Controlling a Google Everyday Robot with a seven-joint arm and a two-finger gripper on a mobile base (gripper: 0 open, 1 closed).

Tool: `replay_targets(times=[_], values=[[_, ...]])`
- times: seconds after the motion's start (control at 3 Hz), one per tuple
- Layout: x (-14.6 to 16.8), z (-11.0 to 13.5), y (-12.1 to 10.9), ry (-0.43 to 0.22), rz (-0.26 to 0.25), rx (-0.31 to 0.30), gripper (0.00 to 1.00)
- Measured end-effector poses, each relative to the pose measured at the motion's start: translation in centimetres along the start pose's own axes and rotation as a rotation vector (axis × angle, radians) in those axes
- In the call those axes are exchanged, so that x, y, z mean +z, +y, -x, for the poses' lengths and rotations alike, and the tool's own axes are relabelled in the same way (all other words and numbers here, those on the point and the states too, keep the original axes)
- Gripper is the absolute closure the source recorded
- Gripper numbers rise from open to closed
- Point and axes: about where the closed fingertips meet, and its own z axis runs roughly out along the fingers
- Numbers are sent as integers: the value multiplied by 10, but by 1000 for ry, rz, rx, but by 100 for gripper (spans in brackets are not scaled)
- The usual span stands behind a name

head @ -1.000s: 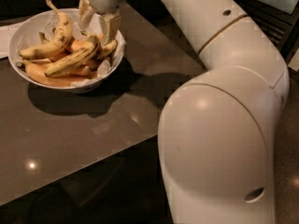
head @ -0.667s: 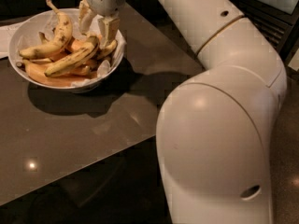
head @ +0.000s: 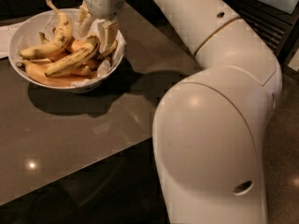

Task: Pick banana from white bowl

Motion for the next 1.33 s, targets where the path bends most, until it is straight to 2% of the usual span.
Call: replay_targets(times=[1.33], values=[[25, 0, -5, -36, 39, -2, 45]])
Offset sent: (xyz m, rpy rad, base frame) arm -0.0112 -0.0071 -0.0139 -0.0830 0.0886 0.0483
